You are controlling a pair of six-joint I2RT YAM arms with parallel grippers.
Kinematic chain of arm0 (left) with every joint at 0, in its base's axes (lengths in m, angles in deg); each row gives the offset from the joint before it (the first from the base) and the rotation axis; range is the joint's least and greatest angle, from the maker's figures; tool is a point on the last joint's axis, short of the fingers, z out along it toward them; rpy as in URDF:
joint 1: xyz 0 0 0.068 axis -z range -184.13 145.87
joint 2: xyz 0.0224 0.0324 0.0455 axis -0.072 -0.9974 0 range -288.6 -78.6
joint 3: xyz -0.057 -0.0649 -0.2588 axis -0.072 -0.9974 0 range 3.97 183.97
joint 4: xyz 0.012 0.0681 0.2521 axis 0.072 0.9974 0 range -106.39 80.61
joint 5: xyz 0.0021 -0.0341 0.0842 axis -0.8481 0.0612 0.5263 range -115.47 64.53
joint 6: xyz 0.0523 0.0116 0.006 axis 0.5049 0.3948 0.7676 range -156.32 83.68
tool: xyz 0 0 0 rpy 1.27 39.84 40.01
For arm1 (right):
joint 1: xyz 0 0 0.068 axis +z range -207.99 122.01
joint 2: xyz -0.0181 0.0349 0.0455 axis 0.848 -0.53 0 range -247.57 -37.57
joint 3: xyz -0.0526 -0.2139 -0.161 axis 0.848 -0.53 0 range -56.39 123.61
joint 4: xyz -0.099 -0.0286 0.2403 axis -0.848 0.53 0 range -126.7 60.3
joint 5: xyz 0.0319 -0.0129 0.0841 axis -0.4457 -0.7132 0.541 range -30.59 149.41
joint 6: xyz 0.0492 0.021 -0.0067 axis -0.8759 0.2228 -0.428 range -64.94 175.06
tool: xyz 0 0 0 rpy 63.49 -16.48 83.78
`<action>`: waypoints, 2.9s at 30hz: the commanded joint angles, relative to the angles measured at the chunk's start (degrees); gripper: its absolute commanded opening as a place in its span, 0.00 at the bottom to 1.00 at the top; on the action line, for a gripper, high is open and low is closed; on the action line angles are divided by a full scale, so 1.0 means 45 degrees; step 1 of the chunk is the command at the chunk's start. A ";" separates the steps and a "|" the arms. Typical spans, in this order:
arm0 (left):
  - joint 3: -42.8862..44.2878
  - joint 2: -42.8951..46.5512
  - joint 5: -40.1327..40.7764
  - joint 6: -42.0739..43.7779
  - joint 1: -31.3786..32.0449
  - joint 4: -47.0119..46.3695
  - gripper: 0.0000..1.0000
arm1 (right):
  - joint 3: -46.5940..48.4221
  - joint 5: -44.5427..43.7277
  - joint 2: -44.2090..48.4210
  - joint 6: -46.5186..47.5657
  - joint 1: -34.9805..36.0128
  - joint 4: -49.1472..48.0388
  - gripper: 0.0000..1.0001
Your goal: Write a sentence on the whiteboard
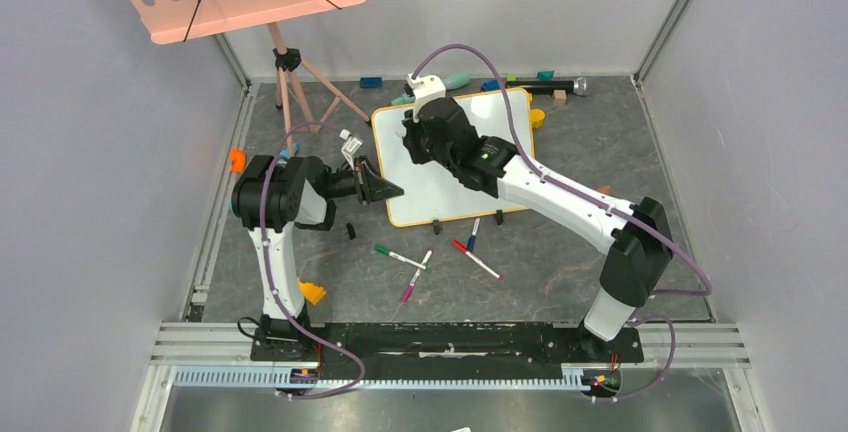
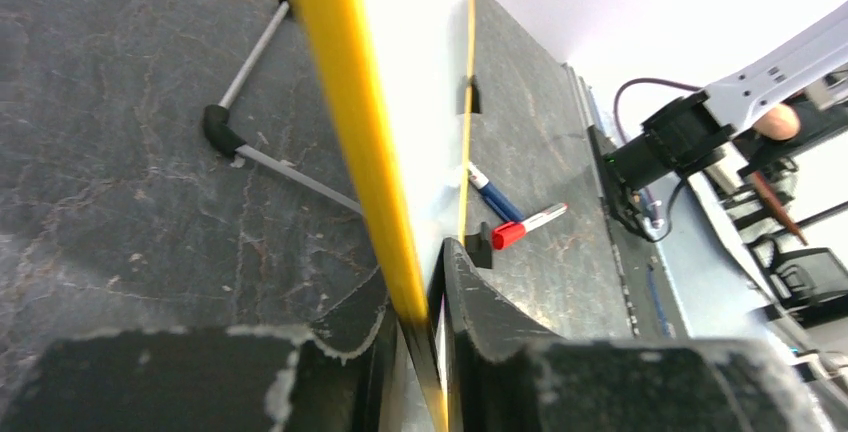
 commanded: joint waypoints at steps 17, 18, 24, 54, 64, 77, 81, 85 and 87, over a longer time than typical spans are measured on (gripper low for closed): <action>0.0007 -0.0562 -0.0170 0.2801 -0.0038 -0.0549 0.86 | -0.0045 -0.0153 0.0258 -0.0190 0.0099 -0.0894 0.00; 0.0036 -0.0555 -0.0186 0.2816 -0.0008 -0.0549 0.81 | -0.0070 -0.0157 0.0241 -0.0198 0.0099 -0.0892 0.00; -0.0096 -0.0479 -0.0147 0.3144 0.0247 -0.0549 0.45 | -0.0120 -0.0293 0.0216 -0.0229 0.0109 -0.0906 0.00; -0.2047 0.0661 0.2547 0.4997 0.0809 -0.0549 0.29 | -0.0689 -0.0802 0.1042 -0.0339 0.0104 -0.0644 0.00; -0.3074 0.1183 0.4640 0.5641 0.0951 -0.0549 0.02 | -0.0884 -0.0799 0.1292 -0.0392 0.0102 -0.0632 0.00; -0.3701 0.1681 0.6195 0.5572 0.0833 -0.0549 0.02 | -0.1361 -0.0915 0.1621 -0.0407 0.0100 -0.0692 0.00; -0.1660 0.0504 0.2442 0.4253 0.0511 -0.0551 0.22 | -0.1368 -0.0927 0.1661 -0.0425 0.0104 -0.0731 0.00; -0.0630 0.0005 0.0738 0.3172 0.0327 -0.0549 0.66 | -0.1267 -0.0862 0.1634 -0.0422 0.0105 -0.0761 0.00; -0.0864 0.0129 0.0958 0.3399 0.0314 -0.0549 0.67 | -0.1247 -0.0811 0.1656 -0.0412 0.0105 -0.0758 0.00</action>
